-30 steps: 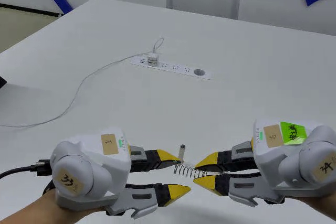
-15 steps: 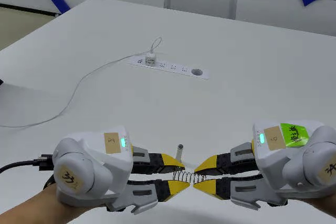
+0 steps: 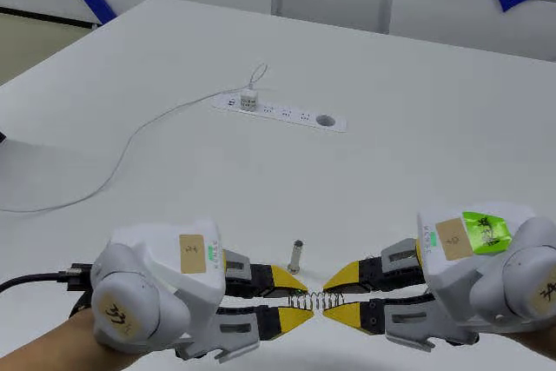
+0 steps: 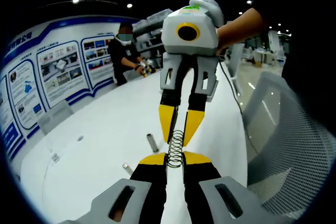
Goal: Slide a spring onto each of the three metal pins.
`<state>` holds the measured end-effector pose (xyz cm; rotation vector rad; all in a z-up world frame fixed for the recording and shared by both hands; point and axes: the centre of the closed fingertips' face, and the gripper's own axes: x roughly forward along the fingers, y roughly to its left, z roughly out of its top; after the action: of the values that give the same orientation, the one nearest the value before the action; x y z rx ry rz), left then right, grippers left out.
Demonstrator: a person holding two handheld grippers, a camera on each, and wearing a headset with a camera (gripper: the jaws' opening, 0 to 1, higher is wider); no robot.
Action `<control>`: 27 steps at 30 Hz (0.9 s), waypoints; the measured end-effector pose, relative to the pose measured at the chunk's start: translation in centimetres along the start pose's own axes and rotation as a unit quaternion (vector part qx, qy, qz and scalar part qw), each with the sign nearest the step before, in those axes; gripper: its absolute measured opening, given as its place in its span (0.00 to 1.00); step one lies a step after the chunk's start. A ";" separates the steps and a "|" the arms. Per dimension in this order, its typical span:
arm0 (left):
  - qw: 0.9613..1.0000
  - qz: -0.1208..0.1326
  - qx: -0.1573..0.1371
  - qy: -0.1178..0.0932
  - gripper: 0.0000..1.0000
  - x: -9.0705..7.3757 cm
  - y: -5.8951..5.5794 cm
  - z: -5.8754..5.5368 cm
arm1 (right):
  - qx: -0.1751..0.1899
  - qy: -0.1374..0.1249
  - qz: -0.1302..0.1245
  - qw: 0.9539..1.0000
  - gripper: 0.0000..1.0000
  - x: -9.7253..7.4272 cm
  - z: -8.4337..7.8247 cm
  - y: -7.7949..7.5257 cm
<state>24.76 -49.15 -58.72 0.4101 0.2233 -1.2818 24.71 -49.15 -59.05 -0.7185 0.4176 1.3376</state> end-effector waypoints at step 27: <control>1.000 -0.013 0.004 -0.009 0.10 -0.1 -0.3 0.3 | 0.041 -0.012 0.009 0.999 0.13 -0.3 -0.7 0.1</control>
<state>24.41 -49.30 -58.43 0.4045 0.2096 -1.3122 24.65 -49.88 -59.38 -0.6321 0.4580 1.3375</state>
